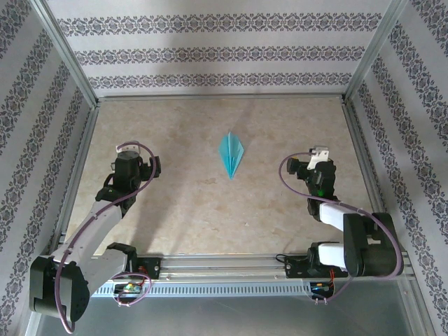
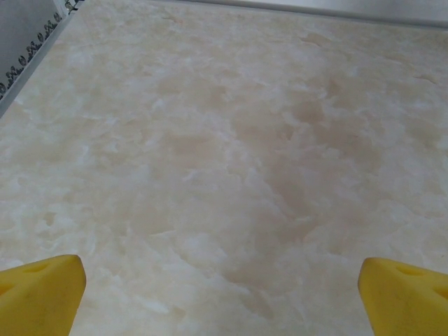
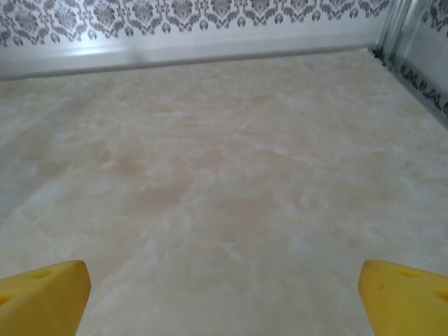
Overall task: Fold a paper plane with a square sheet of paper (fold left side to right side)
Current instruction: Reset both arms
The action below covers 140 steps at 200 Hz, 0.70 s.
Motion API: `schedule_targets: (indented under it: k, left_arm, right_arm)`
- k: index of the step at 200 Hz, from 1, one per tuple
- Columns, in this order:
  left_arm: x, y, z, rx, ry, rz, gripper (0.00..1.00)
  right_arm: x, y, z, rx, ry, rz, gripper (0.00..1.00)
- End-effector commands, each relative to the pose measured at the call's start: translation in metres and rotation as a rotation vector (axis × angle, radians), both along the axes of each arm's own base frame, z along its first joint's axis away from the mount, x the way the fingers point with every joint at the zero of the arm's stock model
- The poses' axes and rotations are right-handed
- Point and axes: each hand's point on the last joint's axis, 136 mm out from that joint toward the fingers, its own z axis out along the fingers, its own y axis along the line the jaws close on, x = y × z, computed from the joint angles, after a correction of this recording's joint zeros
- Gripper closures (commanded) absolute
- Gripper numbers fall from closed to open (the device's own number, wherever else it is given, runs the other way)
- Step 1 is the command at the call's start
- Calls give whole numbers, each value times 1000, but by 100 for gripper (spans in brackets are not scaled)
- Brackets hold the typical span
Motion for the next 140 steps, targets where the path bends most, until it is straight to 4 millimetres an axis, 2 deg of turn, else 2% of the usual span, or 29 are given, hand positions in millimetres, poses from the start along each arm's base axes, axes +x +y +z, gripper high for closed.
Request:
schedule_targets:
  k: [1,32,54,69,76,113,140]
  left_arm:
    - [-3,10,3,32,-11,28,0]
    - [-4,13,1,49,-3,38,0]
    - [-4,16,-1,65,4,45,0]
    - [-3,18,-1,78,2,52,0]
    - [-2,19,-2,87,1,57,0]
    - [2,46,-9,269,6,147,0]
    - [9,50,-10,320,-38,159,0]
  right_arm:
    - [8,2,12,-29,-96,30,2]
    - [13,7,-4,-27,-91,59,2]
    - [17,0,-5,-19,-96,23,2]
    - [27,-10,-8,-5,-47,-37,2]
    - [28,-8,-12,-17,-25,-30,2]
    - [27,-7,-14,-32,-17,-40,2]
    - [28,-7,-12,-35,-22,-40,2]
